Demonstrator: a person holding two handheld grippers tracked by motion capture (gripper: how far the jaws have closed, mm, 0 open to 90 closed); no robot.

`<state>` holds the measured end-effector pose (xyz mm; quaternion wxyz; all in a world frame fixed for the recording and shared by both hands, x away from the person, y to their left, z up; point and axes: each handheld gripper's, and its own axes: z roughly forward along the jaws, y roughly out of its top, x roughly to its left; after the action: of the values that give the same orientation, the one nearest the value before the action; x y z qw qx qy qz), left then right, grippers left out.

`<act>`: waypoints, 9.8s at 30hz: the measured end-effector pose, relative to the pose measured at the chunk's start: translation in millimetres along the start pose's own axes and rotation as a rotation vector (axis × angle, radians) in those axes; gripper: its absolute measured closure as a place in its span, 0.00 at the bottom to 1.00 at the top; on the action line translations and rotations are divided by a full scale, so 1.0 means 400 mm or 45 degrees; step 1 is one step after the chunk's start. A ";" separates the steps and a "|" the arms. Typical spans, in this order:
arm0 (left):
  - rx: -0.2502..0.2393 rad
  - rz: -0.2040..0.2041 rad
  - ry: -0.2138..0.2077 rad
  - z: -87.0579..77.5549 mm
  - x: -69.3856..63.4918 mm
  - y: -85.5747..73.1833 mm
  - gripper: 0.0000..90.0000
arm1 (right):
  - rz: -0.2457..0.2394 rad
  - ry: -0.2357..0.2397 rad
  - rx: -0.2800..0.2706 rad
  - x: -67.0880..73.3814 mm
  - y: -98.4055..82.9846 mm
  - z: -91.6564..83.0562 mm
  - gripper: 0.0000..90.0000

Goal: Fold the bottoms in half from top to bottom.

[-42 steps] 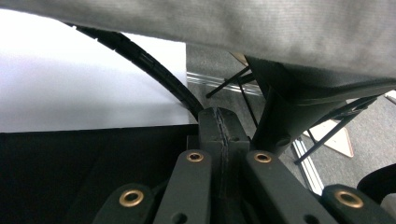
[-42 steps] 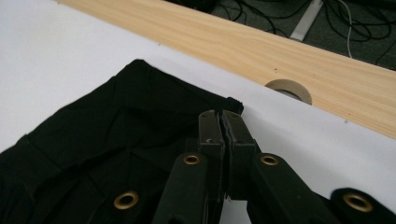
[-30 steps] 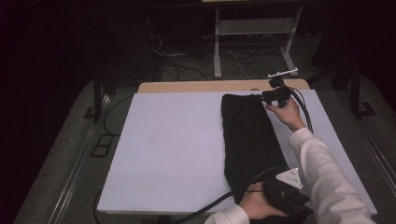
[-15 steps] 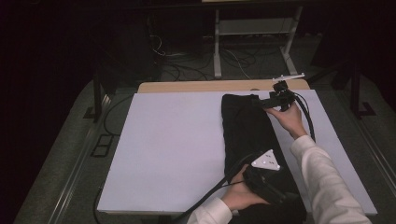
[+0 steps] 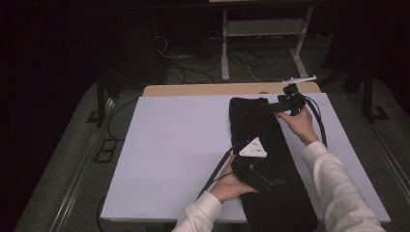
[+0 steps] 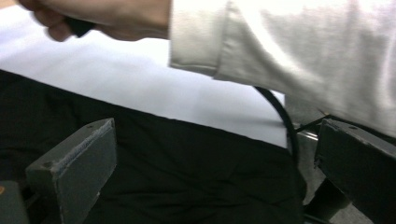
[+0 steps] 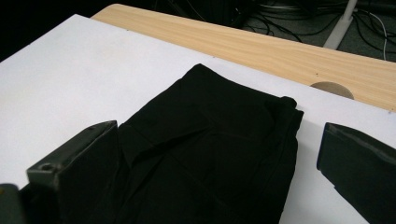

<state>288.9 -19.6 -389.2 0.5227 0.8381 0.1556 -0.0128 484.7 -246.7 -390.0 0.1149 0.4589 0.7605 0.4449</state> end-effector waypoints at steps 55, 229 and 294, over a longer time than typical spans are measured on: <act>0.044 -0.074 0.281 -0.179 0.281 0.049 0.00 | 0.020 0.044 0.020 -0.035 -0.030 -0.060 0.00; -0.051 -0.687 0.239 -0.053 0.439 -0.049 0.96 | 0.299 0.134 -0.019 -0.002 -0.190 -0.106 0.92; -0.152 -0.546 0.079 -0.131 0.190 -0.018 0.96 | 0.329 0.277 -0.132 0.065 -0.271 -0.318 0.92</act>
<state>351.8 48.2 -385.8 0.5517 0.7535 0.3465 -0.0887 331.7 -318.3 -395.2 -0.0027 0.4955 0.6791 0.5416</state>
